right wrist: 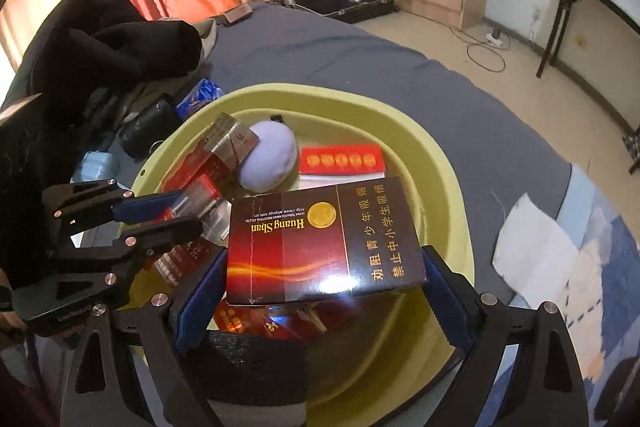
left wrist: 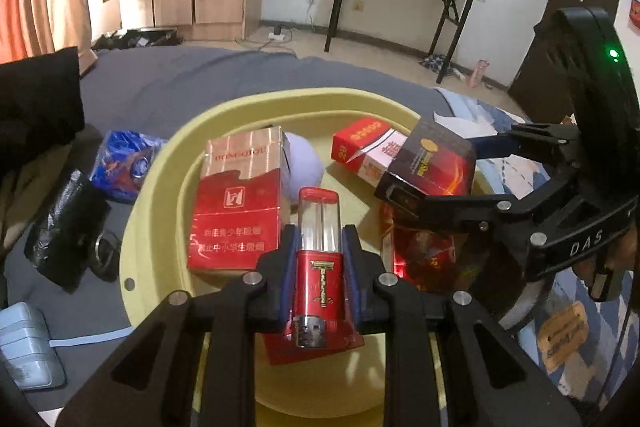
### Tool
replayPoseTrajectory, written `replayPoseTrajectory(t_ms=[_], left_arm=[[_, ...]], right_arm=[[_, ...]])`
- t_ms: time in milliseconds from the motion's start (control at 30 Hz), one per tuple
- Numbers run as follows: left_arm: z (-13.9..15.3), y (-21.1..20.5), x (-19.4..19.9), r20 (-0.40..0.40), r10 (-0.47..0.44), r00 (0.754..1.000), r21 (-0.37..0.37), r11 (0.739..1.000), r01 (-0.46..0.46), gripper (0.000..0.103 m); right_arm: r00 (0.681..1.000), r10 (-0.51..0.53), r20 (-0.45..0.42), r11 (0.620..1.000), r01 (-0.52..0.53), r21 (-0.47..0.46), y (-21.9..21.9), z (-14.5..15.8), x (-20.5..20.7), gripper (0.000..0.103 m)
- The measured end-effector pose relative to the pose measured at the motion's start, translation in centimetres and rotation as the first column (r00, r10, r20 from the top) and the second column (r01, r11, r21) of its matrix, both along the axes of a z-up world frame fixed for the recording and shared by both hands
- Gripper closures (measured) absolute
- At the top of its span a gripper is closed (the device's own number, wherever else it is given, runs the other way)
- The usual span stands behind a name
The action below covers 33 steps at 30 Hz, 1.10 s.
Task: Organize rigid objects
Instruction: 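Carry the lighter and Huang Shan box over the yellow tray, then open both grippers to release the lighter and box into the tray, then grasp the black foam ball with the left gripper while the right grasps the beige tape roll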
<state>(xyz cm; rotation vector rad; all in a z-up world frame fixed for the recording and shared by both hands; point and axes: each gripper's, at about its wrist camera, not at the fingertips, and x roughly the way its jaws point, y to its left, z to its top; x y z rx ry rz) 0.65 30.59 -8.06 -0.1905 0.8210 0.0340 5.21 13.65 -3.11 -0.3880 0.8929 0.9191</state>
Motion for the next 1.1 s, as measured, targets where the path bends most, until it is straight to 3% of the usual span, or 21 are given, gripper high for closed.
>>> replayPoseTrajectory(t_ms=[33, 100, 133, 167, 200, 267, 367, 467, 600, 667, 767, 900, 1033, 1100], left_arm=[[0.3, -0.1, -0.2, 0.004, 0.005, 1.0, -0.004, 1.0, -0.005, 0.076], [1.4, -0.1, -0.4, 0.029, -0.01, 1.0, -0.053, 0.999, 0.012, 0.041], [2.2, -0.5, -0.8, 0.051, -0.032, 0.998, -0.051, 0.998, 0.034, 0.031], [3.4, -1.1, -1.1, 0.088, -0.03, 0.996, -0.005, 1.0, 0.031, 0.005], [4.4, -1.6, -1.4, 0.129, -0.014, 0.992, 0.037, 0.999, 0.01, 0.0], [6.3, -2.1, -1.1, 0.167, -0.026, 0.986, 0.045, 0.999, 0.018, 0.0], [8.2, -2.7, 0.8, 0.148, 0.001, 0.989, 0.004, 1.0, -0.001, 0.0], [10.1, -5.6, 3.1, 0.141, -0.054, 0.989, -0.05, 0.997, 0.062, 0.0], [10.8, -15.3, 7.9, 0.081, -0.246, 0.966, -0.033, 0.968, 0.249, 0.0], [10.4, -20.1, 9.5, 0.063, -0.316, 0.947, -0.012, 0.948, 0.318, 0.0], [8.3, -27.4, 12.7, 0.025, -0.414, 0.91, -0.026, 0.909, 0.415, 0.0], [4.9, -34.5, 16.9, -0.056, -0.449, 0.892, 0.001, 0.893, 0.45, 0.0], [1.8, -37.9, 19.9, -0.123, -0.479, 0.869, 0.029, 0.874, 0.486, 0.0], [-0.1, -38.4, 21.4, -0.162, -0.476, 0.864, 0.025, 0.874, 0.486, 0.006]], right_arm=[[1.0, -0.006, 0.002, 1.0, 0.006, 0.005, -0.2, 0.2, 0.2, 0.008], [1.0, -0.019, 0.015, 0.999, 0.018, 0.046, -1.5, 1.3, -0.3, 0.0], [1.0, -0.024, 0.02, 0.998, 0.023, 0.061, -2.3, 1.3, 0.0, 0.0], [0.999, -0.032, 0.027, 0.997, 0.03, 0.075, -3.1, 1.8, -0.2, 0.0], [0.998, -0.048, 0.038, 0.995, 0.044, 0.094, -4.7, 2.5, -0.6, 0.0], [0.991, -0.113, 0.065, 0.983, 0.102, 0.155, -8.4, 4.2, -1.2, 0.0], [0.973, -0.215, 0.084, 0.955, 0.192, 0.225, -14.1, 5.9, -2.1, 0.0], [0.92, -0.371, 0.123, 0.904, 0.328, 0.273, -22.5, 6.5, -3.7, 0.0], [0.812, -0.566, 0.143, 0.817, 0.529, 0.228, -33.0, 3.0, -6.1, 0.0], [0.795, -0.596, 0.116, 0.799, 0.573, 0.182, -35.4, 1.0, -6.6, 0.0], [0.799, -0.592, 0.103, 0.805, 0.58, 0.126, -37.1, -2.0, -7.7, 0.0], [0.807, -0.587, 0.07, 0.806, 0.575, 0.138, -36.8, -3.7, -7.3, 0.0], [0.82, -0.57, 0.049, 0.815, 0.558, 0.155, -35.8, -5.4, -4.4, 0.0], [0.828, -0.558, 0.061, 0.825, 0.545, 0.15, -34.3, -6.3, -3.0, 0.0]])
